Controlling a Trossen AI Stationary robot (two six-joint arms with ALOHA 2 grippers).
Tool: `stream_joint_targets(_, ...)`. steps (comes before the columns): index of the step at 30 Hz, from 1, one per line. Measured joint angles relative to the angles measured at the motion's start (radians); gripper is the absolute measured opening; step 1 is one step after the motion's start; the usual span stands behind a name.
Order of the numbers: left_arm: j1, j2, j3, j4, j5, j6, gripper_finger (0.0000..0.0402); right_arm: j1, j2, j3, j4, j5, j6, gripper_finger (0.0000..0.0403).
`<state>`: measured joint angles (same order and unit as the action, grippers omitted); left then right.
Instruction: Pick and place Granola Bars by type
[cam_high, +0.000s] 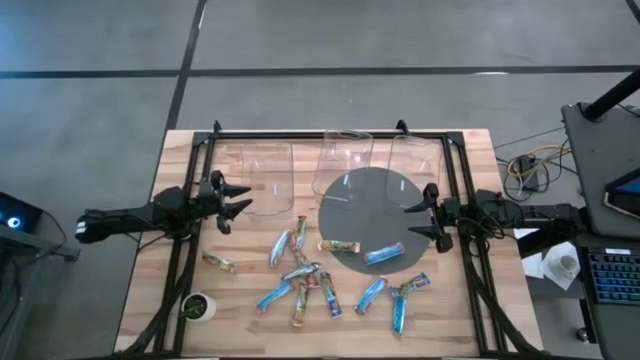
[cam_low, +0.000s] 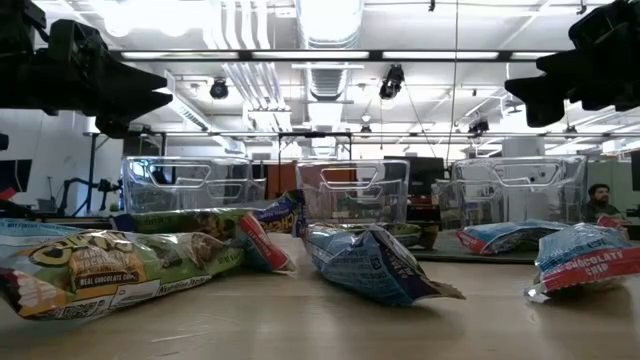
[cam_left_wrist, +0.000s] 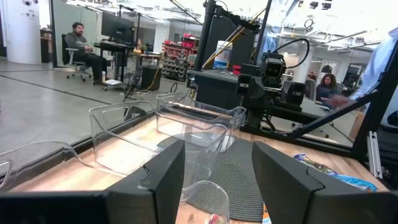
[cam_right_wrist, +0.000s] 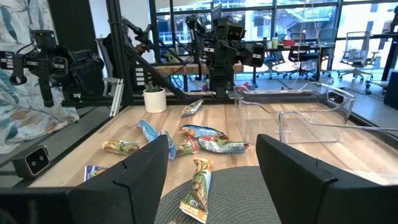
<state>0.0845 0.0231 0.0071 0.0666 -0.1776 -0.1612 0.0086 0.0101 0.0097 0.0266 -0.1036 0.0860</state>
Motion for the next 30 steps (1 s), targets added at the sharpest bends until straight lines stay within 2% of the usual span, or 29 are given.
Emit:
stream_joint_targets(28,0.0,0.0,0.0,0.0,0.0,0.0,0.0171,0.0,0.0,0.0,0.0,0.0,0.0,0.0233)
stream_joint_targets(30,0.0,0.0,0.0,0.0,0.0,0.0,0.0171,0.0,0.002,0.0,0.014,0.056,0.015,0.0233)
